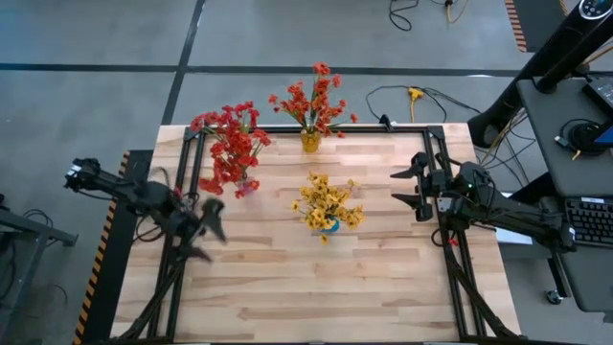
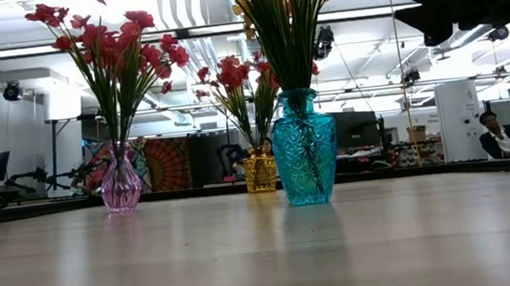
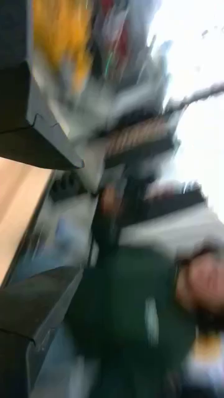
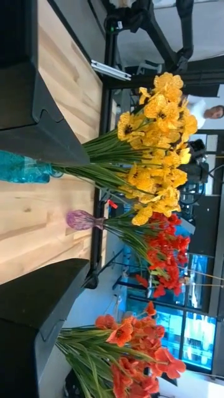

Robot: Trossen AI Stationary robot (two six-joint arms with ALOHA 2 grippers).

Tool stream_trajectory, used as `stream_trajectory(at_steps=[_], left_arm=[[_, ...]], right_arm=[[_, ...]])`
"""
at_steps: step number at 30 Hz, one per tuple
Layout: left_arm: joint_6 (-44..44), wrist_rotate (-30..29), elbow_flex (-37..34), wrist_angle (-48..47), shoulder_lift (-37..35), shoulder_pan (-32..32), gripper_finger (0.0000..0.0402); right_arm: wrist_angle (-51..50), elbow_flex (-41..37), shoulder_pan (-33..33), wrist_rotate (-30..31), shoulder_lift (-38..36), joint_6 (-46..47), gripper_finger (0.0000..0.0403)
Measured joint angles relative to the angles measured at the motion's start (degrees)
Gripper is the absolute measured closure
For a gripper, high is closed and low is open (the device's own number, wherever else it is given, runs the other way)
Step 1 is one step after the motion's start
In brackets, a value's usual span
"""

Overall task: Sort flowers into vase by color
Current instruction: Return to Home Position

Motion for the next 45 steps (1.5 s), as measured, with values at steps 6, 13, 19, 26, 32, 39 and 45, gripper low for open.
stream_trajectory(at_steps=[6,13,19,26,32,39,45], left_arm=[[-12.72,-3.96,-5.67,0.05,-0.51,-0.83,0.0155],[-16.63,-1.77,-8.53,0.33,-0.64,-0.85,0.0155],[-18.82,-10.15,-13.17,1.31,-2.27,-0.81,0.0155],[-12.84,-20.16,-16.59,1.88,-6.2,-0.24,0.0155],[-10.1,-20.63,-17.05,0.51,-9.12,4.14,0.0155],[-10.6,-11.65,-17.29,-4.63,-13.46,10.56,0.0155],[-11.85,-6.2,-19.5,-5.65,-16.71,10.43,0.0155]], right_arm=[[-0.79,0.0,0.0,0.01,0.0,0.0,0.0151],[-1.02,0.0,0.0,0.01,0.0,0.13,0.0152],[-1.07,0.0,0.0,0.01,0.0,-0.28,0.0151],[-1.14,0.0,0.0,0.01,0.0,0.09,0.0151],[-1.14,0.0,0.0,0.01,0.0,0.02,0.0152],[-1.16,0.0,-0.02,0.01,0.0,0.02,0.0151],[-0.7,0.0,-0.02,-2.12,-0.44,-2.1,0.0152]])
